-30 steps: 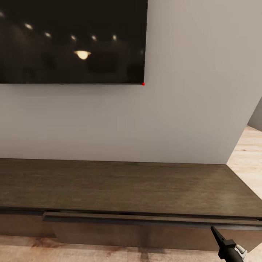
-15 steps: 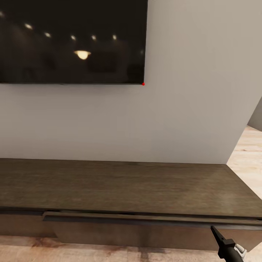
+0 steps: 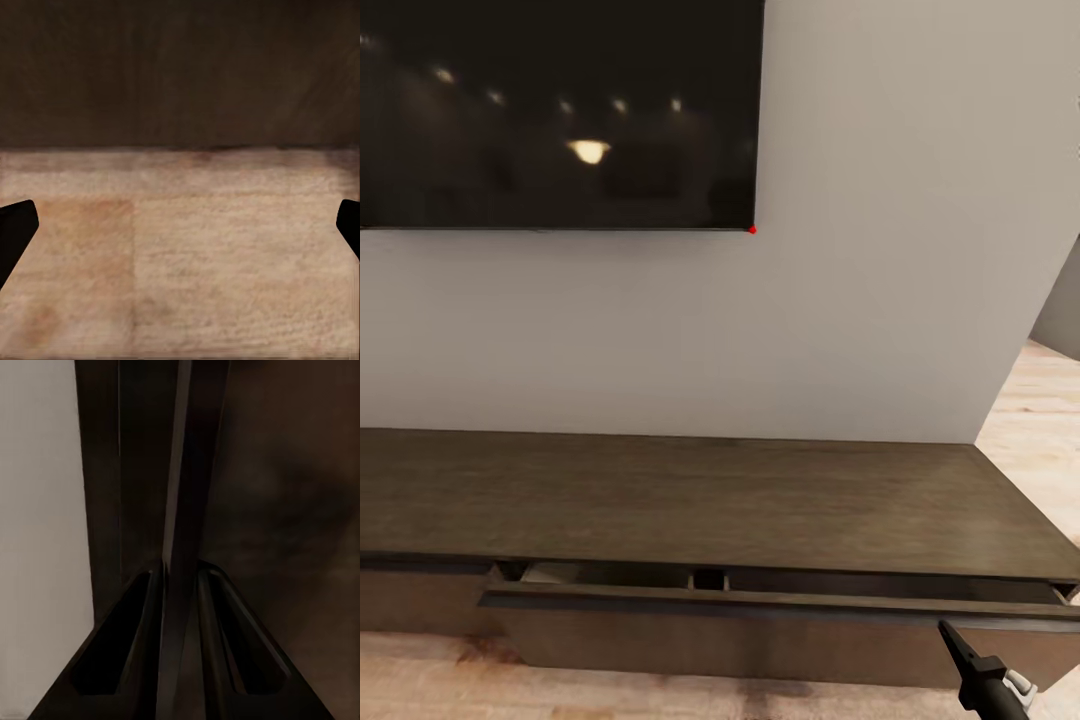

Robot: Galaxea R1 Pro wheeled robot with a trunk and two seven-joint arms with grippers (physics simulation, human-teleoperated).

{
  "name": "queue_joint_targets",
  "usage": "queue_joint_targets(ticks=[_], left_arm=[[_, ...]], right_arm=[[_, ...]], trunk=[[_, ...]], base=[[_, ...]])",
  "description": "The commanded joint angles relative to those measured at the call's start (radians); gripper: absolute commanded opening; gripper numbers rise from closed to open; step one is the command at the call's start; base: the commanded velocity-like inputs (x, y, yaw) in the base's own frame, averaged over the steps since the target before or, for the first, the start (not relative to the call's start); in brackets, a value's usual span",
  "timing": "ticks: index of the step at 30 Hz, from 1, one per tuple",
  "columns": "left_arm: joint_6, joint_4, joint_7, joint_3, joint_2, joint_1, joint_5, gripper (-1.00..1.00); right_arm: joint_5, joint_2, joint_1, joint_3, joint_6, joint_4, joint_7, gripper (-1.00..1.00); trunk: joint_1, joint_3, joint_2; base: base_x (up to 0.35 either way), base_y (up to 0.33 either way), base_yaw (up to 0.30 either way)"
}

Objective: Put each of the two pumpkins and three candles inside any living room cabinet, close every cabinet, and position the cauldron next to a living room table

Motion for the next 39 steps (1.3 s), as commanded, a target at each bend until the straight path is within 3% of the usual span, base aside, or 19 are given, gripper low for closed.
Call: queue_joint_targets(ticks=[1,39], left_arm=[[-0.002,0.0,-0.003,0.0,0.0,0.0,0.003,1.0],[-0.002,0.001,-0.003,0.0,0.001,0.0,0.002,1.0]], right_arm=[[-0.021,0.0,-0.001,0.008,0.022,-0.001,0.017,-1.0],[-0.021,0.001,-0.001,0.007,0.021,-0.001,0.012,-1.0]], trunk=[[0.0,-0.001,0.0],[0.0,-0.001,0.0]], base=[[-0.057,0.0,0.0],[-0.068,0.0,0.0]])
